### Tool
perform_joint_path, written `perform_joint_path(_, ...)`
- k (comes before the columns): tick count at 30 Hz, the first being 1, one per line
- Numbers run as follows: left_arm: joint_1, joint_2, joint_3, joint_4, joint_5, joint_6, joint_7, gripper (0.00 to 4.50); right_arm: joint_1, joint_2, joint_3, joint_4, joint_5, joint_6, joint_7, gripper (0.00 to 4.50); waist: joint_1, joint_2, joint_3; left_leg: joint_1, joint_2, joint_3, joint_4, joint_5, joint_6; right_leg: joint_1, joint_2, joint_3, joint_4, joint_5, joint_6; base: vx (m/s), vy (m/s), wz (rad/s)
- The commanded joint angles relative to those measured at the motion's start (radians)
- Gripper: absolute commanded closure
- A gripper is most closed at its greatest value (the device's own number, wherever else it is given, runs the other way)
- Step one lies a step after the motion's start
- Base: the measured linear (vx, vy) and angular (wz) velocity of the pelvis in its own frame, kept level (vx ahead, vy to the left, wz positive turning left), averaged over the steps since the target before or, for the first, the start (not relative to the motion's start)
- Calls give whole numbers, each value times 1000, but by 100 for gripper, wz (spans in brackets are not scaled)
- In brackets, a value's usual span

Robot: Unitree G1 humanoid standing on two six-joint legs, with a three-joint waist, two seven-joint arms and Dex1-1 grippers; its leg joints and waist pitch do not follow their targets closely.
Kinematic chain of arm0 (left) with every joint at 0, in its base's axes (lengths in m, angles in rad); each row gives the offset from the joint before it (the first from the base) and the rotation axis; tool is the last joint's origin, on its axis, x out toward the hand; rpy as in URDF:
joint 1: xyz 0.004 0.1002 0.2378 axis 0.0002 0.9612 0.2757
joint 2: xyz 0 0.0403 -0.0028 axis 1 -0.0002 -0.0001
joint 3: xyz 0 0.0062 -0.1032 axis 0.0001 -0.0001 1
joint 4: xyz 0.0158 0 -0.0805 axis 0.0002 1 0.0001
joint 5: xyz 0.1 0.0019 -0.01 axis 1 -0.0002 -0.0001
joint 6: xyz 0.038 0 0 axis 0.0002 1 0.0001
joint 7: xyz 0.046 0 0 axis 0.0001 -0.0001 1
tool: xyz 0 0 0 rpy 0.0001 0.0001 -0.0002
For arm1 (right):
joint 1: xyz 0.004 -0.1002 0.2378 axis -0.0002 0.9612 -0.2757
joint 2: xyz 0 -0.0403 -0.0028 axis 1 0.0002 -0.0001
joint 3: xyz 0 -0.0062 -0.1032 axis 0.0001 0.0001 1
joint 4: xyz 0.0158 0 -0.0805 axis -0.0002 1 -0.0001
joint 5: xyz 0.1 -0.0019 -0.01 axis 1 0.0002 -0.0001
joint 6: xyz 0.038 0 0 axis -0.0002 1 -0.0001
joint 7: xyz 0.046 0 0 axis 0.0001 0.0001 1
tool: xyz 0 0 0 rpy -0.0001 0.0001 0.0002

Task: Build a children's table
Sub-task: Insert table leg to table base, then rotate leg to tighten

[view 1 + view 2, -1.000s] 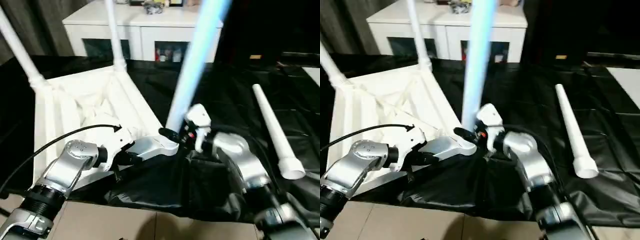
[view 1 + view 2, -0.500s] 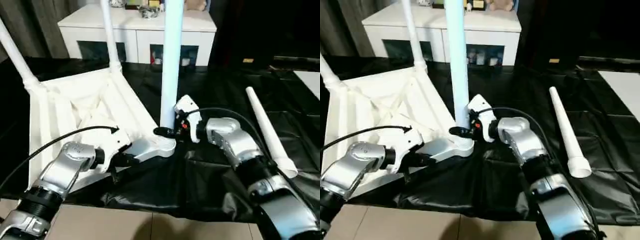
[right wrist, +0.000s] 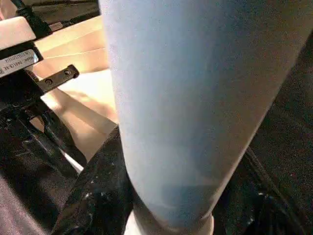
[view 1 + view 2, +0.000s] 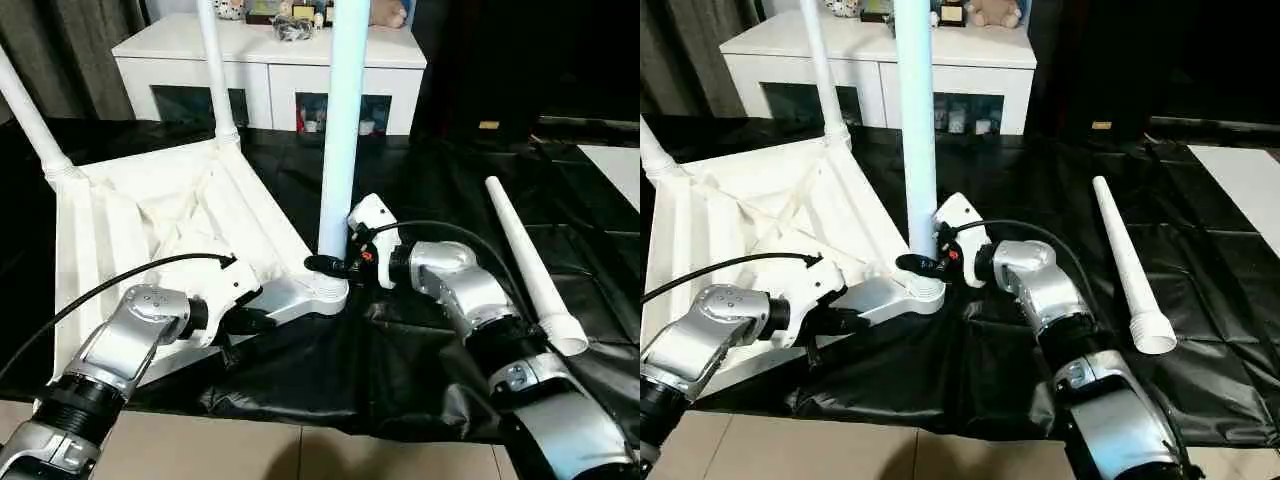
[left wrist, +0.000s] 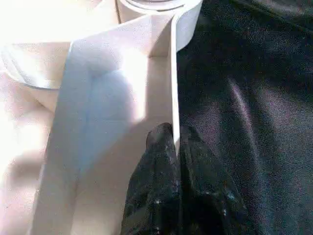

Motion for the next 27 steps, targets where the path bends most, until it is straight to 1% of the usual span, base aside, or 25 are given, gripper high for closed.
perform_joint_path(1,-17,2,14,-20,-16,-16,-30,450,76,-9,47,146,-71,61,-36,265,-5,19,-32,12,7,-13,-94,-549,-26,10,-43,21,-109,-598,-115,0,0,0)
perform_joint_path(4,-25,1,15,-6,-16,-21,-32,450,64,4,32,182,-72,50,-68,265,-7,17,-29,14,5,-15,-94,-571,-25,5,-44,17,-115,-638,-103,0,0,0)
perform_joint_path(6,-31,-2,16,7,-13,-26,-28,450,59,10,22,196,-74,47,-105,265,-11,19,-27,14,5,-19,-95,-588,-26,4,-46,14,-119,-675,-88,0,0,0)
perform_joint_path(8,-39,-9,20,29,-4,-32,-10,450,54,21,4,205,-78,47,-166,265,-15,21,-23,16,4,-24,-97,-611,-27,3,-46,5,-127,-712,-70,0,0,0)
perform_joint_path(9,-52,-24,25,55,5,-28,22,450,49,39,-26,210,-71,63,-243,265,-22,30,-18,24,4,-31,-101,-654,-30,3,-45,-13,-138,-726,-57,0,0,0)
perform_joint_path(10,-60,-34,29,69,9,-24,42,450,46,50,-43,211,-65,75,-286,265,-28,29,-18,25,3,-35,-102,-671,-30,9,-44,-26,-144,-726,-50,-61,23,-11)
perform_joint_path(11,-76,-56,33,96,21,-20,85,450,46,67,-64,211,-60,85,-350,266,-35,32,-19,21,4,-43,-110,-693,-29,27,-45,-43,-146,-708,-39,-51,28,-12)
perform_joint_path(12,-88,-72,34,113,29,-14,114,450,45,79,-77,212,-58,92,-395,266,-35,38,-18,20,7,-45,-116,-702,-29,30,-45,-43,-145,-691,-42,-51,28,-12)
perform_joint_path(13,-103,-98,35,131,39,-2,154,450,48,96,-90,207,-58,100,-445,266,-47,50,-2,60,11,-44,-123,-803,-29,13,-23,-95,-182,-662,-38,-68,25,0)
perform_joint_path(14,-103,-98,35,131,39,-2,154,450,48,96,-90,207,-58,100,-445,266,-47,50,-2,60,11,-44,-123,-803,-29,13,-23,-95,-182,-662,-38,-94,25,3)
perform_joint_path(15,-140,-172,46,165,51,47,256,450,48,130,-98,205,-75,104,-542,266,-11,63,-8,-53,70,-45,-219,-888,-16,153,-28,-69,48,-377,-68,-94,25,3)
perform_joint_path(16,-142,-178,46,167,51,51,261,450,47,132,-99,206,-76,103,-549,266,37,72,-3,-78,81,-14,-255,-932,-21,154,-20,-56,93,-266,-78,-101,-10,20)
perform_joint_path(17,-148,-190,47,172,52,58,274,450,46,138,-100,209,-77,100,-565,266,39,25,-12,6,51,27,-215,-784,21,83,-25,15,69,-394,-51,-2,-116,26)
perform_joint_path(18,-160,-214,48,184,56,71,302,450,42,152,-115,215,-71,102,-604,266,37,-25,-3,120,-16,1,38,-432,-11,-74,-148,40,-182,-1083,-26,-2,-116,26)
perform_joint_path(19,-188,-275,38,214,65,98,349,450,28,182,-129,242,-68,93,-684,266,31,-43,-16,73,-17,-8,59,-260,17,-42,-167,64,-183,-1172,-16,52,-101,-20)
perform_joint_path(20,-192,-284,36,218,67,102,356,450,26,187,-130,246,-68,92,-696,266,36,-26,-25,-13,-3,-40,18,-153,28,49,-187,90,-137,-1075,-32,54,37,-42)
perform_joint_path(21,-204,-315,32,229,67,113,372,450,18,202,-137,262,-66,85,-736,266,57,0,-48,-11,11,-31,-83,-96,-34,48,-69,30,-62,-458,-70,54,37,-42)
perform_joint_path(22,-212,-336,32,233,66,118,383,450,11,213,-142,274,-65,80,-764,266,45,-4,-36,-4,4,-23,-86,-163,-42,36,-43,24,-53,-362,-89,0,0,0)
perform_joint_path(23,-218,-352,31,235,65,124,393,450,5,219,-144,282,-68,74,-788,266,44,15,-39,31,4,-6,-90,-312,-45,19,-45,30,-66,-335,-148,-50,-25,25)
perform_joint_path(24,-231,-377,33,245,67,130,411,450,-3,231,-148,292,-76,67,-830,266,32,16,-28,27,2,-7,-97,-435,-50,18,-40,36,-80,-437,-155,-50,-25,25)
perform_joint_path(25,-233,-380,34,246,66,132,413,450,-5,232,-149,294,-77,68,-835,266,29,14,-30,23,-1,-10,-100,-458,-52,25,-41,34,-84,-473,-142,0,0,0)
perform_joint_path(26,-240,-390,39,251,67,138,422,450,-11,237,-157,301,-80,71,-858,266,27,11,-28,21,-3,-14,-107,-488,-48,24,-43,34,-95,-538,-106,0,0,0)
perform_joint_path(27,-243,-394,41,253,69,141,424,450,-14,239,-163,304,-80,72,-868,266,27,12,-31,24,-4,-17,-107,-494,-44,22,-46,35,-101,-564,-85,0,0,0)
